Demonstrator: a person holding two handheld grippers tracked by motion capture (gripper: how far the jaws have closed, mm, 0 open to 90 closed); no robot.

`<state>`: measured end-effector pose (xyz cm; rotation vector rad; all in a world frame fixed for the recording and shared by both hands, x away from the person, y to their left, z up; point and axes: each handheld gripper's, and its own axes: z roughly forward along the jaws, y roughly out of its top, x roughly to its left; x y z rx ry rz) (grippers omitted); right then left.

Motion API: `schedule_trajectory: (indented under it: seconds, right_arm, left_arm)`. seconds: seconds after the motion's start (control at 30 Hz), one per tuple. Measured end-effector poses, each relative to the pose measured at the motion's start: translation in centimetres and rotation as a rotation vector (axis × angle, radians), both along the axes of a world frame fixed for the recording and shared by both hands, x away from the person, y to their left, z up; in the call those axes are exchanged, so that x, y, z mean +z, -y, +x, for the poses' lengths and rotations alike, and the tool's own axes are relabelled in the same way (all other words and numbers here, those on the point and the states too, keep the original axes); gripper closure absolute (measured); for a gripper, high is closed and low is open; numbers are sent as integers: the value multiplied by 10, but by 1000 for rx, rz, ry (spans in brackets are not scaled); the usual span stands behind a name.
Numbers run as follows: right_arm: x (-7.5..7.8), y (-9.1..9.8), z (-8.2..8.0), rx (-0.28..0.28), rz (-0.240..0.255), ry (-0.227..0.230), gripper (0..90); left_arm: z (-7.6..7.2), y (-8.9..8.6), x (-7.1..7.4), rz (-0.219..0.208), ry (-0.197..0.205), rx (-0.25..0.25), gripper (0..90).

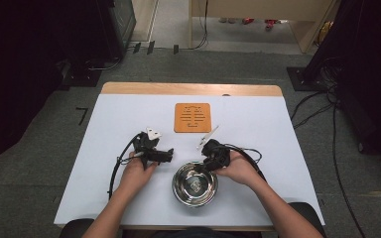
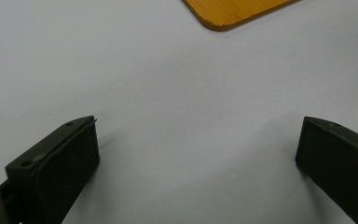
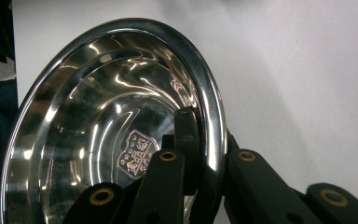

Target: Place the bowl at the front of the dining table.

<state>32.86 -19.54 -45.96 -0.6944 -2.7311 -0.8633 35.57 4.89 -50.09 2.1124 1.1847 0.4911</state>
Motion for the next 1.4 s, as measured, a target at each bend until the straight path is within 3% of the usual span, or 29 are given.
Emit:
schedule_trajectory:
  seconds: [0.43,1.4]
  right_arm:
    - [3,3,2,-34,21,-29,876]
    - [9,12,7,-120,49,3,874]
  left_arm:
    - [0,0,0,1,0,-1,0]
    - [0,0,0,1,0,-1,0]
